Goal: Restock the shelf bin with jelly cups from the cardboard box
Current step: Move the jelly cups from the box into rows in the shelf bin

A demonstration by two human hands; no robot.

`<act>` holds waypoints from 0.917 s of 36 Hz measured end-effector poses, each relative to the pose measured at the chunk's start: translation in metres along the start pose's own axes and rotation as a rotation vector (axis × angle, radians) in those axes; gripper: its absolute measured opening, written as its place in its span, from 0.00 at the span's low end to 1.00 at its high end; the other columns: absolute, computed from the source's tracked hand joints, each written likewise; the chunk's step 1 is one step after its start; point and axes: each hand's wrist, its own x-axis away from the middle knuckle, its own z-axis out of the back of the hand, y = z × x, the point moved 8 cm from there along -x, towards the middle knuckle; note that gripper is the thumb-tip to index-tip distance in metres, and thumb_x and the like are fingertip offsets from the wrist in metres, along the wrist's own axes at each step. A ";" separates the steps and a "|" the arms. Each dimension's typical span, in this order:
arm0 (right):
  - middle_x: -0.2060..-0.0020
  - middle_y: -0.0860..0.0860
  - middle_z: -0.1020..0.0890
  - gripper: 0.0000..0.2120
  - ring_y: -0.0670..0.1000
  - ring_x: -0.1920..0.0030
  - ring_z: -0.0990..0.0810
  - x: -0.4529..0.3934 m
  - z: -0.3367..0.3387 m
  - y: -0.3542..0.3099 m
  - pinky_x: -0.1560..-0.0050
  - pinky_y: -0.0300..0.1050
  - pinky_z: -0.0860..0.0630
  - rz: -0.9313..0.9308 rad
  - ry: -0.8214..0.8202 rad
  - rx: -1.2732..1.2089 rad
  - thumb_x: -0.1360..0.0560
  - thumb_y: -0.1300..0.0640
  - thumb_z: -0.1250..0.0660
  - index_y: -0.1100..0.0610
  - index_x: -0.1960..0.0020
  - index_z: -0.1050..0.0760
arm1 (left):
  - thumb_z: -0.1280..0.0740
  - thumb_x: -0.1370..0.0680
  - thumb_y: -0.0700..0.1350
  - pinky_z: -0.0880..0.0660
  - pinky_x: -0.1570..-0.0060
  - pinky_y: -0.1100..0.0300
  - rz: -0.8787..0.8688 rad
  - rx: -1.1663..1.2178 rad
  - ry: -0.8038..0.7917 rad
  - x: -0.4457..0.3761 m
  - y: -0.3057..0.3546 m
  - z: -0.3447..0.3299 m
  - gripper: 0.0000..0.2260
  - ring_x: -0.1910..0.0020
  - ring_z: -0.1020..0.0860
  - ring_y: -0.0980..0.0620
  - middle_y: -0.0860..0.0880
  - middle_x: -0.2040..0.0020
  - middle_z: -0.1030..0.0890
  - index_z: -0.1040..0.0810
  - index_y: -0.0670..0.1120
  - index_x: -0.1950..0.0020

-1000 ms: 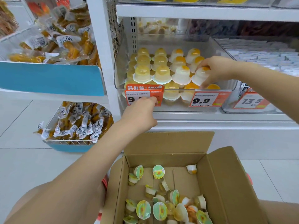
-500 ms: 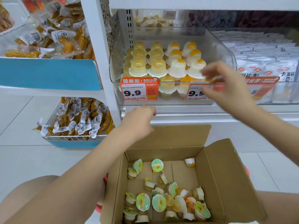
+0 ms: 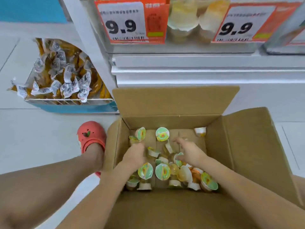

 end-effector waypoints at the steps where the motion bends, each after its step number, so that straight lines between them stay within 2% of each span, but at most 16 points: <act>1: 0.38 0.56 0.27 0.33 0.55 0.37 0.27 -0.011 -0.007 0.007 0.45 0.44 0.29 -0.043 0.018 -0.051 0.30 0.59 0.26 0.53 0.30 0.37 | 0.32 0.30 0.39 0.22 0.54 0.52 0.028 0.073 0.007 -0.007 -0.003 -0.013 0.10 0.52 0.20 0.45 0.44 0.53 0.19 0.25 0.42 0.50; 3: 0.35 0.56 0.28 0.36 0.56 0.35 0.28 -0.031 -0.019 0.024 0.41 0.45 0.29 -0.137 0.063 -0.160 0.32 0.58 0.24 0.53 0.29 0.37 | 0.27 0.32 0.44 0.23 0.54 0.55 0.089 0.231 0.012 -0.019 -0.008 -0.038 0.15 0.51 0.20 0.48 0.47 0.52 0.19 0.24 0.45 0.47; 6: 0.34 0.56 0.29 0.38 0.56 0.34 0.29 -0.052 -0.042 0.039 0.39 0.43 0.32 -0.200 0.064 -0.269 0.33 0.59 0.24 0.54 0.28 0.38 | 0.23 0.34 0.51 0.25 0.54 0.59 0.165 0.402 0.046 -0.032 -0.007 -0.059 0.25 0.49 0.21 0.49 0.48 0.50 0.19 0.26 0.43 0.43; 9: 0.37 0.56 0.26 0.38 0.55 0.36 0.29 -0.066 -0.057 0.043 0.40 0.41 0.31 -0.183 0.051 -0.339 0.36 0.60 0.22 0.55 0.30 0.35 | 0.23 0.32 0.46 0.30 0.56 0.61 0.258 0.490 0.093 -0.042 -0.011 -0.067 0.28 0.46 0.23 0.46 0.45 0.47 0.21 0.31 0.40 0.38; 13: 0.39 0.56 0.26 0.35 0.55 0.38 0.28 -0.079 -0.059 0.048 0.45 0.38 0.32 -0.179 0.060 -0.313 0.37 0.59 0.21 0.56 0.33 0.31 | 0.23 0.33 0.44 0.32 0.58 0.64 0.279 0.514 0.126 -0.052 -0.016 -0.071 0.26 0.47 0.22 0.47 0.45 0.48 0.20 0.28 0.41 0.40; 16: 0.41 0.56 0.26 0.35 0.54 0.42 0.26 -0.083 -0.059 0.050 0.51 0.35 0.35 -0.174 0.031 -0.273 0.38 0.57 0.20 0.55 0.35 0.30 | 0.22 0.34 0.43 0.32 0.56 0.65 0.271 0.519 0.129 -0.052 -0.017 -0.069 0.28 0.46 0.23 0.48 0.46 0.46 0.20 0.28 0.42 0.37; 19: 0.43 0.55 0.26 0.34 0.52 0.43 0.26 -0.078 -0.051 0.046 0.50 0.37 0.33 -0.141 0.054 -0.238 0.38 0.56 0.20 0.54 0.36 0.30 | 0.23 0.34 0.41 0.31 0.54 0.65 0.196 0.497 0.157 -0.047 -0.013 -0.061 0.28 0.44 0.23 0.47 0.46 0.45 0.20 0.28 0.43 0.37; 22: 0.50 0.53 0.24 0.31 0.52 0.48 0.27 -0.062 -0.033 0.036 0.59 0.39 0.35 -0.089 0.129 -0.264 0.36 0.56 0.22 0.52 0.38 0.31 | 0.25 0.33 0.40 0.31 0.54 0.65 0.095 0.471 0.193 -0.040 -0.005 -0.050 0.26 0.45 0.23 0.48 0.46 0.46 0.20 0.27 0.43 0.37; 24: 0.51 0.53 0.23 0.29 0.52 0.49 0.27 -0.048 -0.018 0.026 0.60 0.42 0.35 -0.059 0.153 -0.270 0.35 0.55 0.22 0.52 0.39 0.32 | 0.26 0.34 0.40 0.31 0.55 0.65 0.004 0.435 0.209 -0.035 0.007 -0.036 0.23 0.47 0.22 0.48 0.48 0.48 0.20 0.24 0.44 0.40; 26: 0.49 0.53 0.22 0.28 0.51 0.47 0.26 -0.033 -0.002 0.014 0.55 0.43 0.32 -0.033 0.157 -0.270 0.34 0.54 0.23 0.52 0.39 0.31 | 0.27 0.35 0.39 0.27 0.52 0.60 -0.081 0.412 0.204 -0.029 0.021 -0.022 0.23 0.46 0.23 0.47 0.48 0.47 0.21 0.24 0.45 0.41; 28: 0.45 0.50 0.21 0.27 0.48 0.44 0.26 -0.016 0.019 0.001 0.51 0.40 0.31 -0.011 0.151 -0.242 0.33 0.51 0.23 0.52 0.37 0.28 | 0.26 0.34 0.41 0.26 0.47 0.57 -0.127 0.386 0.192 -0.020 0.036 -0.003 0.27 0.43 0.23 0.48 0.47 0.43 0.22 0.26 0.45 0.36; 32: 0.41 0.49 0.20 0.28 0.49 0.39 0.25 0.023 0.067 -0.041 0.42 0.38 0.31 0.103 0.127 -0.049 0.33 0.47 0.24 0.52 0.35 0.25 | 0.22 0.35 0.42 0.29 0.48 0.61 -0.231 0.420 0.204 0.009 0.071 0.047 0.30 0.45 0.23 0.49 0.48 0.44 0.22 0.29 0.44 0.36; 33: 0.41 0.49 0.20 0.27 0.50 0.39 0.25 0.034 0.080 -0.053 0.43 0.37 0.32 0.132 0.133 0.008 0.32 0.48 0.24 0.52 0.35 0.25 | 0.22 0.35 0.41 0.30 0.50 0.63 -0.258 0.426 0.195 0.019 0.081 0.062 0.32 0.47 0.24 0.50 0.49 0.45 0.24 0.30 0.43 0.35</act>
